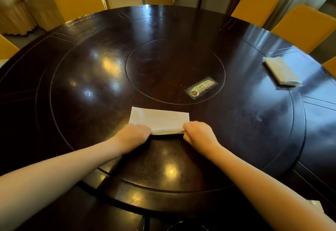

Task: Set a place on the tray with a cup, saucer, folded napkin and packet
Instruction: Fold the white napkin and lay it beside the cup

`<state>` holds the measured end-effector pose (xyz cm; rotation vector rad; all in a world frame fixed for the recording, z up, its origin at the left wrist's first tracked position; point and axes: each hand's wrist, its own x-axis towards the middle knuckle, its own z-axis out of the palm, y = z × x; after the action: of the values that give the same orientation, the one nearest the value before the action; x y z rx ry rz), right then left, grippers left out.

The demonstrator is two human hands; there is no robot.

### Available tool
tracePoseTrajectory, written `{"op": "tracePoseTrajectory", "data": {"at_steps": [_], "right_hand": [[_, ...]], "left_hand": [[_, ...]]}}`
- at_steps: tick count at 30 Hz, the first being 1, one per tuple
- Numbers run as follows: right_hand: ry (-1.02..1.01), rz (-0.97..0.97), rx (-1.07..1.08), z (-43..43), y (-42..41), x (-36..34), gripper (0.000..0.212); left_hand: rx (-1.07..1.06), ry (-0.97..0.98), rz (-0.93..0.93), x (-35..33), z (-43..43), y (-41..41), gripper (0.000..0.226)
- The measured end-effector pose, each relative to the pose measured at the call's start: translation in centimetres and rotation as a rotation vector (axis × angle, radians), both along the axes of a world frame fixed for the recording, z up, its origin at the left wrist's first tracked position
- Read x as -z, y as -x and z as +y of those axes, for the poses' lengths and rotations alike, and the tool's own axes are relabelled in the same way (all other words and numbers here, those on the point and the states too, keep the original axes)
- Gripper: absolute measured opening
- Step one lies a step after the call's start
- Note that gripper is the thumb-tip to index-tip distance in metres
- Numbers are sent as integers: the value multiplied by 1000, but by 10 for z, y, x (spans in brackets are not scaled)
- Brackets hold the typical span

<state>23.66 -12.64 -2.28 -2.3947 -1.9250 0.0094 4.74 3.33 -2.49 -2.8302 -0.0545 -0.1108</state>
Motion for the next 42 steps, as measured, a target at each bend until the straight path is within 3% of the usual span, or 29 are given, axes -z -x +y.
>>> {"op": "tracePoseTrajectory", "data": {"at_steps": [4, 8, 11, 15, 22, 25, 30, 34, 39, 42], "right_hand": [[-307, 305, 156, 6, -6, -29, 15], [-448, 771, 289, 16, -16, -74, 20], [-375, 975, 370, 15, -22, -105, 36], [-164, 954, 484, 0, -34, -128, 43], [180, 1015, 561, -68, -62, -138, 47], [344, 1079, 471, -112, -78, -133, 33], [286, 1171, 414, -191, -94, -125, 21], [250, 1078, 343, -241, -92, -119, 20], [388, 877, 196, -274, -65, -79, 21], [410, 827, 158, -281, -42, -41, 23]], "left_hand": [[-319, 518, -174, -18, 17, 3, 11], [-433, 1090, -301, -46, 12, 5, 24], [-471, 1444, -258, -59, -13, 8, 26], [-450, 1716, -163, -66, -55, 20, 26], [-648, 1944, -285, -93, -142, 17, 19], [-703, 2024, -321, -102, -190, 15, 21], [-773, 2115, -279, -97, -299, 13, 25], [-877, 2154, -204, -71, -387, 14, 23], [-1103, 2188, -187, -17, -471, 17, 34], [-1199, 2065, -105, 11, -499, 23, 41]]}}
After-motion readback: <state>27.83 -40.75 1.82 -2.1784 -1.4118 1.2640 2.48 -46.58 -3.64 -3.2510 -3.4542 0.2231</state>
